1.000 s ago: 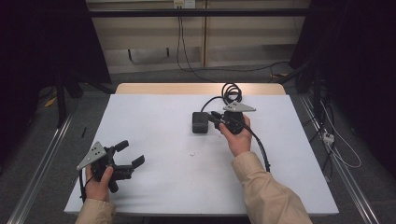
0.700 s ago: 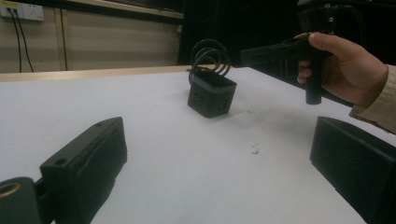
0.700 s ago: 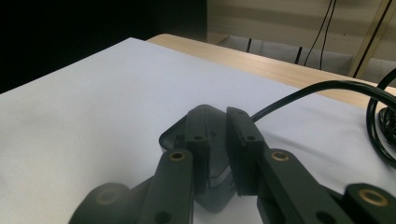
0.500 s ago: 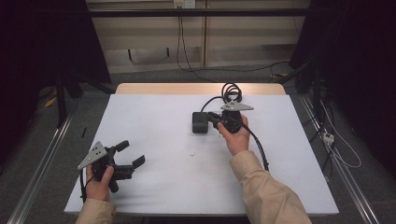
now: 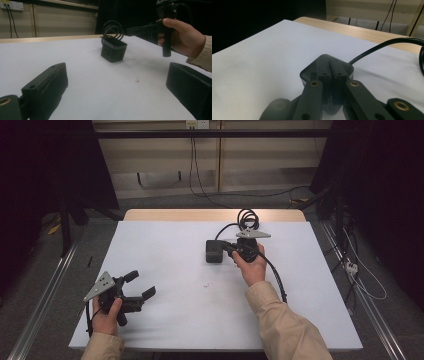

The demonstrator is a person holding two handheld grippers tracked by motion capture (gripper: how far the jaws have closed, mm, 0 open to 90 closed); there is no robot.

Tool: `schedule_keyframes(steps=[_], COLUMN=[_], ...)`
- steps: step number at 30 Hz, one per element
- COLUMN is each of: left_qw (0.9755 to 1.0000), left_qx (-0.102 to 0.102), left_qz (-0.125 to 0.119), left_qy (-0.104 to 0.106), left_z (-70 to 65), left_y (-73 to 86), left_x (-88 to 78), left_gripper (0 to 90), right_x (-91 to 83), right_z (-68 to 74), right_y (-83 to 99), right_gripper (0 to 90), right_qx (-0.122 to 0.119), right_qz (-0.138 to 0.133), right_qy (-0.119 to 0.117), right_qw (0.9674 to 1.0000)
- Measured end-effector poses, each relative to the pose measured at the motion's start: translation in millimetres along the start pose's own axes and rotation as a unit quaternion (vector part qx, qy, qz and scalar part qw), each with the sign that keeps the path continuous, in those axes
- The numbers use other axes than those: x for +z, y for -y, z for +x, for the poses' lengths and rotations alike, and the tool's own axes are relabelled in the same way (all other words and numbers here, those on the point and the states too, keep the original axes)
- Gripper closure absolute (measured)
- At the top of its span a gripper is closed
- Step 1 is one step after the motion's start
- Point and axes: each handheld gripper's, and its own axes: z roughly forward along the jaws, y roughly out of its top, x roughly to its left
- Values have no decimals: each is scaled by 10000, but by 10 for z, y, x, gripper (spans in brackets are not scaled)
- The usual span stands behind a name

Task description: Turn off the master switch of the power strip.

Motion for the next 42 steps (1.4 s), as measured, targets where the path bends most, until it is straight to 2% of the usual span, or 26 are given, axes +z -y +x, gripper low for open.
schedule_keyframes(steps=[42], left_qw=[10000], left_qx=[-10], left_qz=[18], left_qy=[5], left_z=[2], left_y=[2], left_x=[4], left_gripper=[35], right_x=[160], right_z=[63], right_y=[-48], right_gripper=[900], right_qx=[-247], right_qz=[63], right_qy=[-50], right_qw=[9997])
